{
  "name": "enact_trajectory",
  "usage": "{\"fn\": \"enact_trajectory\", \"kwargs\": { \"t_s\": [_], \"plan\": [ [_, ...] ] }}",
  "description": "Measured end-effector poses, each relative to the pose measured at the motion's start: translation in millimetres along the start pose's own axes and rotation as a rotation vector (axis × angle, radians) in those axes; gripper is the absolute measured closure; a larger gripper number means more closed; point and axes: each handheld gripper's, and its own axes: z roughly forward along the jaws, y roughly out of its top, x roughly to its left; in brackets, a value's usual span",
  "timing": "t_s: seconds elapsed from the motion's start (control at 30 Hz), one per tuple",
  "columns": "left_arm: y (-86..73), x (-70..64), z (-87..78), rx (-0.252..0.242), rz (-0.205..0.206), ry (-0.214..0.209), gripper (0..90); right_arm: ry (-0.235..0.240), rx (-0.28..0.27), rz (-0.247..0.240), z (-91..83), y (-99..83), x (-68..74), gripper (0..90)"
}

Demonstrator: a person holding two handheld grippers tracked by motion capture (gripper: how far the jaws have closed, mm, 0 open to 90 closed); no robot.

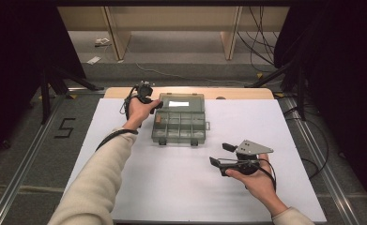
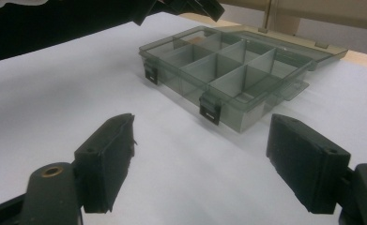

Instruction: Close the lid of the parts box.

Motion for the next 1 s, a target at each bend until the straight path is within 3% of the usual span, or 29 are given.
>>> {"fn": "enact_trajectory", "kwargs": {
  "t_s": [0.23, 0.47, 0.63, 1.0],
  "plan": [
    [5.6, 3.2, 8.2, 0.032, -0.029, -0.007, 52.7, 0.007, 0.006, -0.003, 0.7, -0.4, 0.9, 24.7],
    [3.5, 4.8, 17.6, 0.067, -0.033, -0.005, 59.5, 0.008, 0.004, -0.005, 0.7, 0.1, 1.0, 24.9],
    [4.3, 1.0, 22.2, 0.077, -0.002, 0.012, 63.6, 0.01, 0.011, -0.007, 1.0, 0.0, 1.5, 25.1],
    [4.8, -4.0, 27.7, 0.097, -0.019, 0.003, 69.8, 0.007, 0.008, -0.006, 0.6, 0.4, 2.0, 25.7]
  ]
}}
